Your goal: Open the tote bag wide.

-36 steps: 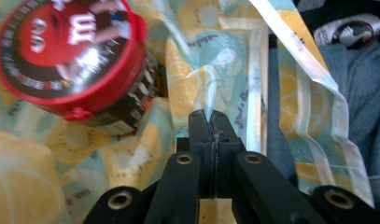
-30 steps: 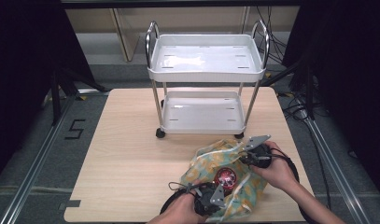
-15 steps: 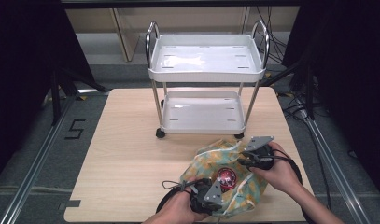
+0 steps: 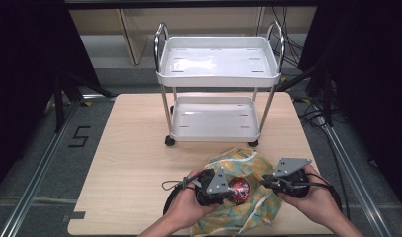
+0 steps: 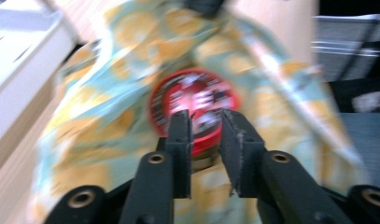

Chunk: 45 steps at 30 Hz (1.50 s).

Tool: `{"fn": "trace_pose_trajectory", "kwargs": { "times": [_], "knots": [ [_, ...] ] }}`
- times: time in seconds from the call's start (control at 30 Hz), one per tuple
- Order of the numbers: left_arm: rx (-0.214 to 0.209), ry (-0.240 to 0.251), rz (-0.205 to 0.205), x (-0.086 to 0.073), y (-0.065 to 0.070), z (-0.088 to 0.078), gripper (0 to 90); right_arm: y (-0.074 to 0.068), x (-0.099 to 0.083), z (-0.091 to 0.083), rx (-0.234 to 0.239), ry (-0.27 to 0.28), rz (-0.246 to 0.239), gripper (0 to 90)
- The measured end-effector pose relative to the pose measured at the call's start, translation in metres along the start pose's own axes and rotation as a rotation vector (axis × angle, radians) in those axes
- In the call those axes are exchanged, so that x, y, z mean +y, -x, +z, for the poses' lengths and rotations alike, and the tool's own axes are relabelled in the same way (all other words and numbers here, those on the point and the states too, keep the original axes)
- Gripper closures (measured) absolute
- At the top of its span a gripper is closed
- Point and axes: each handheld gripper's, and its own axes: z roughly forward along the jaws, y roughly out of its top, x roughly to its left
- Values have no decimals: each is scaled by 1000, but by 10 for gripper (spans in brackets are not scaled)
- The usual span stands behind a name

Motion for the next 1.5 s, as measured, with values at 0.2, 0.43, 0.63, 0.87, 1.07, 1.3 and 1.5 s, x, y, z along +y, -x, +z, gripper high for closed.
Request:
{"fn": "trace_pose_trajectory", "kwargs": {
  "times": [0.2,0.43,0.63,0.87,1.07,1.3,1.5],
  "knots": [
    [28,-57,-80,-15,-16,8,814,-2,-25,19,65,-100,89,780],
    [69,-95,-120,-27,-30,17,859,4,-41,29,86,-167,128,779],
    [94,-99,-131,-32,-35,18,846,6,-44,32,82,-167,129,761],
    [116,-36,-91,-23,-31,3,617,0,-32,24,47,-89,75,731],
    [112,16,-114,-19,-25,-14,505,-1,-27,21,36,-53,86,803],
    [105,74,-156,-20,-21,-31,409,-3,-18,15,73,16,97,900],
    [97,102,-159,-22,-15,-38,365,-12,-14,22,132,-1,77,900]
  ]
}}
